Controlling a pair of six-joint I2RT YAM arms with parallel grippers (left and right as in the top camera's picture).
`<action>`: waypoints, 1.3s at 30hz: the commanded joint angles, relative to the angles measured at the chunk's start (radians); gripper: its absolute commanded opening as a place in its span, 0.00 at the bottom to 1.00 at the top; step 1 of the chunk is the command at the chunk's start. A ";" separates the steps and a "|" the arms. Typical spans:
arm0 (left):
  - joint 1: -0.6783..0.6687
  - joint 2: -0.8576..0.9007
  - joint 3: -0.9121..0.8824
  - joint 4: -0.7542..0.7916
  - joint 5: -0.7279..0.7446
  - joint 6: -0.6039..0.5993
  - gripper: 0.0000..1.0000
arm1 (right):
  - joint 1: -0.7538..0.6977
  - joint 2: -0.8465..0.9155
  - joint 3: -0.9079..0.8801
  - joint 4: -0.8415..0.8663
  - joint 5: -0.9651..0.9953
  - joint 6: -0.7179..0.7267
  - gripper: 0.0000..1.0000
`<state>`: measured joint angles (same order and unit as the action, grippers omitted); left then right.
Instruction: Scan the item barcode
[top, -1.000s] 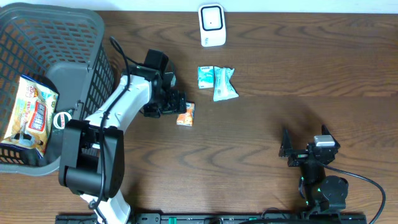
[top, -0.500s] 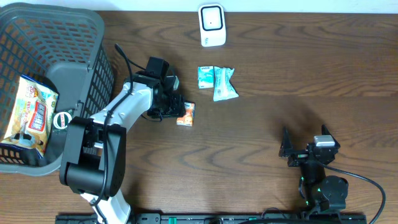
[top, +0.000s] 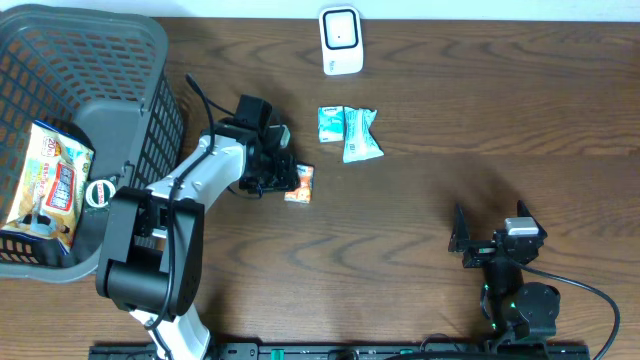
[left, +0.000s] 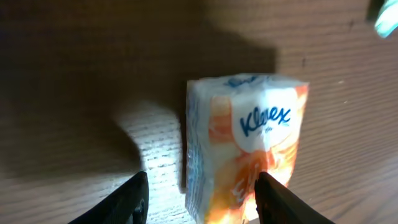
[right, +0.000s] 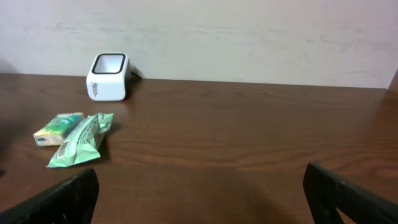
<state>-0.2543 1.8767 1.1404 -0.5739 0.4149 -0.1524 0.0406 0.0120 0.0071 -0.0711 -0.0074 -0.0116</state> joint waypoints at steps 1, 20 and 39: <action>0.000 0.014 -0.040 0.018 0.024 0.010 0.54 | 0.006 -0.005 -0.002 -0.005 0.001 0.007 0.99; 0.005 -0.036 -0.012 0.060 0.007 0.010 0.07 | 0.006 -0.005 -0.002 -0.005 0.001 0.007 0.99; 0.001 -0.285 0.021 0.082 -0.167 -0.059 0.08 | 0.006 -0.005 -0.002 -0.005 0.001 0.007 0.99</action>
<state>-0.2554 1.5845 1.1507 -0.4999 0.1059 -0.1631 0.0406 0.0120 0.0071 -0.0711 -0.0074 -0.0116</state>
